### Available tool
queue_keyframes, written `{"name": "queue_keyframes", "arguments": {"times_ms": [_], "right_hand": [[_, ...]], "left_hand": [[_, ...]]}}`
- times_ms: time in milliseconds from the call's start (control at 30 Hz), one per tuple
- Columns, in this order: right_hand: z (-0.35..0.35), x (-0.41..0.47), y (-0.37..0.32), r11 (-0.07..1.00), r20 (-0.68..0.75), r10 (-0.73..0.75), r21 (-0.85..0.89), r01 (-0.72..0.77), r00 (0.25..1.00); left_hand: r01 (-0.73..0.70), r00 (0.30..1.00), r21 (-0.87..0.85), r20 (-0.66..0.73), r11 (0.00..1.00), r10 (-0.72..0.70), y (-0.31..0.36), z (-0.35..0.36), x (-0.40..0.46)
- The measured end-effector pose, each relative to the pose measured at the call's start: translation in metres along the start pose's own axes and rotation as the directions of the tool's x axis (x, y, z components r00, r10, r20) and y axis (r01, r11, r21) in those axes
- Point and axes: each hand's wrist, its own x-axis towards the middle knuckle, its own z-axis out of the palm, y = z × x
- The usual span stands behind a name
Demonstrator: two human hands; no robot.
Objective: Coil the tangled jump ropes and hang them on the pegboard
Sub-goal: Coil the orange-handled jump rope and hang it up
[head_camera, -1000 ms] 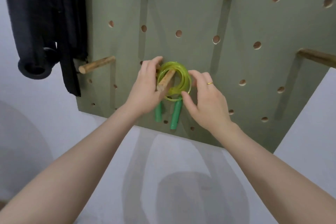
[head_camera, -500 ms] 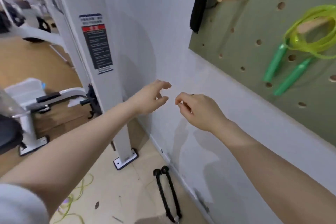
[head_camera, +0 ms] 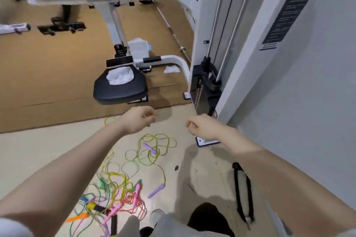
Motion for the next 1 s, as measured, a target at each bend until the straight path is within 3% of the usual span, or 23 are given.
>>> {"name": "queue_keyframes", "arguments": {"times_ms": [200,467,633,767,1000], "right_hand": [[0.037,0.087,-0.083,0.995,0.196,-0.096,-0.006,0.099,0.976],[-0.004,0.179,-0.131,0.974,0.251,-0.144,-0.136,0.182,0.957],[-0.008,0.219,-0.165,0.972,0.231,-0.179,-0.107,0.207,0.956],[0.0,0.258,-0.19,0.968,0.237,-0.211,-0.082,0.236,0.948],[0.05,0.364,-0.263,1.0,0.171,-0.027,0.005,0.027,0.985]], "left_hand": [[0.17,0.984,-0.167,-0.028,0.971,-0.177,-0.097,-0.049,-0.017],[0.241,0.942,-0.278,-0.163,0.93,-0.293,-0.147,-0.114,0.0],[0.259,0.918,-0.332,-0.207,0.907,-0.338,-0.186,-0.162,0.015],[0.248,0.929,-0.324,-0.188,0.913,-0.319,-0.229,-0.19,0.042],[0.14,0.986,-0.223,-0.053,0.965,-0.156,-0.353,-0.253,0.121]]}}
